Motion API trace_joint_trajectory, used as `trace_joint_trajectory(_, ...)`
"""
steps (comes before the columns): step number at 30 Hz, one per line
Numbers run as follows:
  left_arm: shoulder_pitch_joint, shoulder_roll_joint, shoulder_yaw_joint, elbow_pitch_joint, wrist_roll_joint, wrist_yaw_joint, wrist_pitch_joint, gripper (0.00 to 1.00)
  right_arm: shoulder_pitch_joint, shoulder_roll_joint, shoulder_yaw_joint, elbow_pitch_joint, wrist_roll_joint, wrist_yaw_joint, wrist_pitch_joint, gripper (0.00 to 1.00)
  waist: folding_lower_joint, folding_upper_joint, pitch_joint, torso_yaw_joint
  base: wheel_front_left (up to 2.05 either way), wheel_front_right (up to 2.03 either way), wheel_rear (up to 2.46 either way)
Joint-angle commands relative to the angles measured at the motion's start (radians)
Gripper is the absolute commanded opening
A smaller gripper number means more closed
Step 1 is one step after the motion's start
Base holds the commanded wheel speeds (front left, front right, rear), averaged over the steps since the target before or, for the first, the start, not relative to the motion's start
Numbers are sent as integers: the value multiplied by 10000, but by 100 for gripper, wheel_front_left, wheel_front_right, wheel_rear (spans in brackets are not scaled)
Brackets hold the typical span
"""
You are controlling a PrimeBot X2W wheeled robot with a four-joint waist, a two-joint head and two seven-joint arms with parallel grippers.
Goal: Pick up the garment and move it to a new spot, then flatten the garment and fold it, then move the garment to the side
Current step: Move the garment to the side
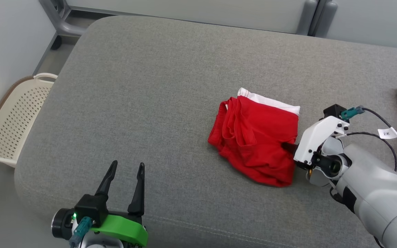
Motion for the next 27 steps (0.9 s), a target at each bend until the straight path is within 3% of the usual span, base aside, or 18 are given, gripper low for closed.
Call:
trace_joint_trajectory(1, -98, 10, 79, 8, -55, 47, -41, 100, -205, -208, 62, -197, -83, -3, -131, 0, -1, -1, -17, -95, 0, 0, 0)
trace_joint_trajectory(9, 7, 9, 174, -12, 35, 13, -41, 100, -643, -923, 449, -647, -417, -3, 23, 0, -1, -1, -176, -522, 0, 0, 0)
trace_joint_trajectory(21, -36, 8, 314, -73, 226, -69, -41, 100, -1834, -2838, 1364, -909, -1171, -3, 975, 0, -1, -1, 53, -1188, 0, 0, 0)
trace_joint_trajectory(27, -259, 8, 333, -72, 344, -165, -41, 100, -2292, -3305, 1633, -932, -1303, -3, 1302, 0, -1, -1, 203, -1417, 0, 0, 0)
